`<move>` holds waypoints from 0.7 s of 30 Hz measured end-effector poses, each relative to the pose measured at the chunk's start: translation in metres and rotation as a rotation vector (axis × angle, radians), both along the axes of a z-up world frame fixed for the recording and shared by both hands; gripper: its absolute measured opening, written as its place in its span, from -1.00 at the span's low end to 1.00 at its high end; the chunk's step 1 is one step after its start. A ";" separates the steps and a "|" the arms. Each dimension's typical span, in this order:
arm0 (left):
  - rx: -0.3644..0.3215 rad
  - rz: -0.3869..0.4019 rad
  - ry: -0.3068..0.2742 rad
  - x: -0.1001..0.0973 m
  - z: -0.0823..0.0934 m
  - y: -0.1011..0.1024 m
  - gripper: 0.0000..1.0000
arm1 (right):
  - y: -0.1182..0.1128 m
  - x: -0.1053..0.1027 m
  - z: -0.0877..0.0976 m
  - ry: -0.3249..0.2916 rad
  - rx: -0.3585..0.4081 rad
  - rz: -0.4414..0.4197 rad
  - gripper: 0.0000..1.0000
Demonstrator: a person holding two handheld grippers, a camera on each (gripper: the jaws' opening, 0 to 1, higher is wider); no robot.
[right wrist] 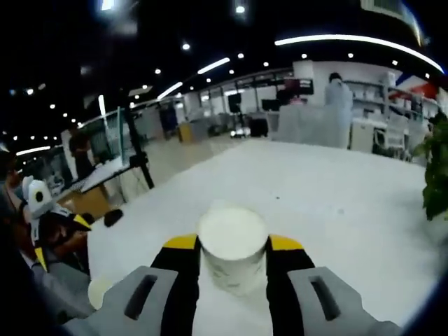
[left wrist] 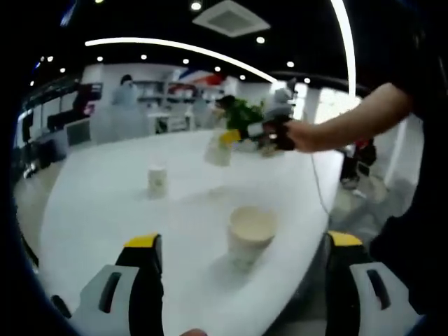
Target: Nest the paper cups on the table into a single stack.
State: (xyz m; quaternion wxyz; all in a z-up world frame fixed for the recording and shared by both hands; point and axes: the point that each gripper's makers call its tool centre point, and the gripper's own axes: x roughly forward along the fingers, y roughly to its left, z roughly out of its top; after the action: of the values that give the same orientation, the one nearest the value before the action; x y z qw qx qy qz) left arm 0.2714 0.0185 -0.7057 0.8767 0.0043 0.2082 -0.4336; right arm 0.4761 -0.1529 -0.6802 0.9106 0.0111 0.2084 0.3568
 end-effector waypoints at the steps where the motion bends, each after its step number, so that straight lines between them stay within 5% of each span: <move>1: 0.000 -0.005 -0.003 0.000 0.001 -0.002 0.93 | -0.001 -0.004 0.003 -0.002 0.003 -0.001 -0.33; 21: -0.036 -0.054 -0.021 -0.002 0.014 -0.022 0.92 | 0.009 -0.071 0.042 -0.020 0.134 0.027 -0.33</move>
State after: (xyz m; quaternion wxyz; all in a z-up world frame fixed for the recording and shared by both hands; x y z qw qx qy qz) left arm 0.2698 -0.0040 -0.6918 0.8668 -0.0012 0.1911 -0.4606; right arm 0.4048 -0.1435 -0.6378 0.9049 0.0656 0.1749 0.3824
